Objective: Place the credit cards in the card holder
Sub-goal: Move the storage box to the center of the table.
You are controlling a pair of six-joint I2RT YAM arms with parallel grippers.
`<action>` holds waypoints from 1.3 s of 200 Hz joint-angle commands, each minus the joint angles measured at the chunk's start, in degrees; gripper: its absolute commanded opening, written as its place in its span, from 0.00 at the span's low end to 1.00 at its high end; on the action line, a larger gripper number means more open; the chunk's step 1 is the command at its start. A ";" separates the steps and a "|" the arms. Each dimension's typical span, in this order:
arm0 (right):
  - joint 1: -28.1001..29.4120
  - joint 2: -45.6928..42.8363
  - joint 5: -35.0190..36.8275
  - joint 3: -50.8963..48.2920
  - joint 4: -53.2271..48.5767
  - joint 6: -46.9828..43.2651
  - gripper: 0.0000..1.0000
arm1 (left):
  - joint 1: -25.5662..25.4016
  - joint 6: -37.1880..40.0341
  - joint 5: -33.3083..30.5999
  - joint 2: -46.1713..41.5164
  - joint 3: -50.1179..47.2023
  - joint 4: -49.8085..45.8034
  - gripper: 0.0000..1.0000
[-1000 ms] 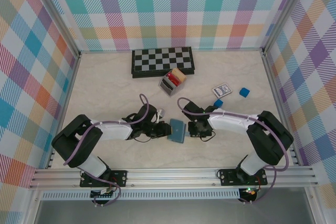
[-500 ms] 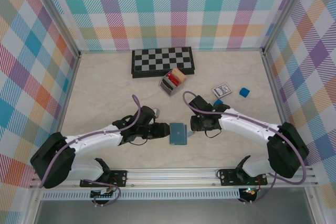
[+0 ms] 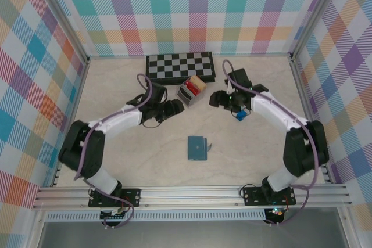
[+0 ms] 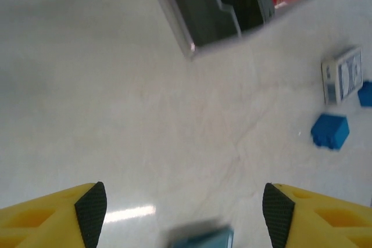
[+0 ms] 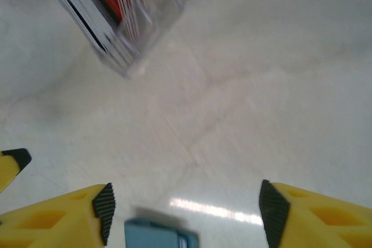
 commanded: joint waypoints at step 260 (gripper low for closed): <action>-3.59 26.43 -25.98 22.01 -3.16 -7.43 0.77 | 5.31 3.97 25.37 27.47 22.09 3.67 0.67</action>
